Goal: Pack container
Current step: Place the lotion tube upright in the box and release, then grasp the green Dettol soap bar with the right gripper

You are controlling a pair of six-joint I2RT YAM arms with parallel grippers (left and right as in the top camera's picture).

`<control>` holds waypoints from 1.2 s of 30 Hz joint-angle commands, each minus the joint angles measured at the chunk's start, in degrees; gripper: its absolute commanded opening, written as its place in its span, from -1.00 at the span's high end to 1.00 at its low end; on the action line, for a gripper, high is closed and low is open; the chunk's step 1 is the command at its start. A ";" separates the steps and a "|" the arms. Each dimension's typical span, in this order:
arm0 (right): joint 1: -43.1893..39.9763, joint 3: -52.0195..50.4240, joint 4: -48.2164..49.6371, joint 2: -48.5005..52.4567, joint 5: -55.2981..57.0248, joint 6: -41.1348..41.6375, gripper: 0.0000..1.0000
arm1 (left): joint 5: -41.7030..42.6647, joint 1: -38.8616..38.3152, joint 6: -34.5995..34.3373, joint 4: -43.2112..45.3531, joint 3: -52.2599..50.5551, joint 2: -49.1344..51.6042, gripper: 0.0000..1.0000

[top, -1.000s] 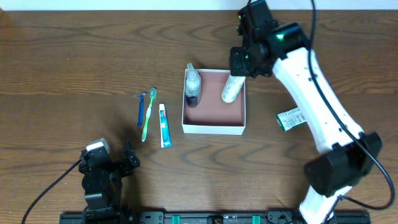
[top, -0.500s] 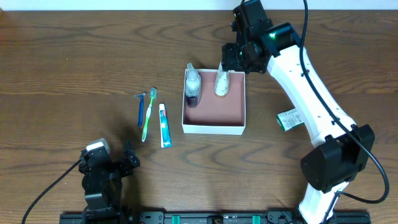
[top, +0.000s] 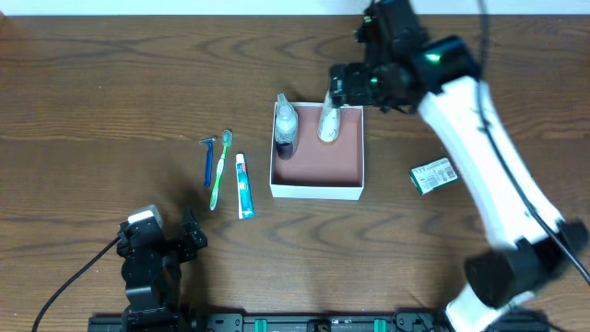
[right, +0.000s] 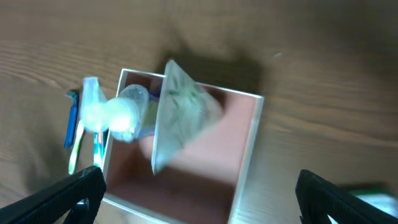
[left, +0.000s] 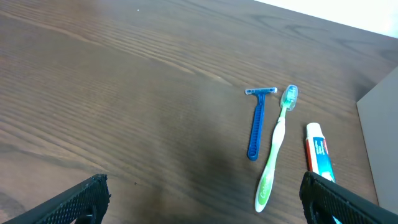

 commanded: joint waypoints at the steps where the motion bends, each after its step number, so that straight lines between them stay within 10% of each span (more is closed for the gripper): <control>1: -1.86 0.70 -2.97 -6.64 5.84 -2.82 -0.98 | -0.48 -0.13 1.18 -0.09 -0.94 -0.35 -0.96; 14: -9.11 -8.87 -10.78 -8.35 14.29 -2.51 -0.99 | -0.48 -0.13 1.16 -0.09 -0.94 -0.35 -0.96; 28: -14.97 -43.47 6.10 -8.35 10.51 27.74 -0.99 | -0.48 -0.13 1.18 -0.09 -0.94 -0.35 -0.96; 36: -20.76 -50.16 18.62 -8.35 8.50 30.58 -0.82 | -0.48 -0.13 1.16 -0.09 -0.94 -0.35 -0.96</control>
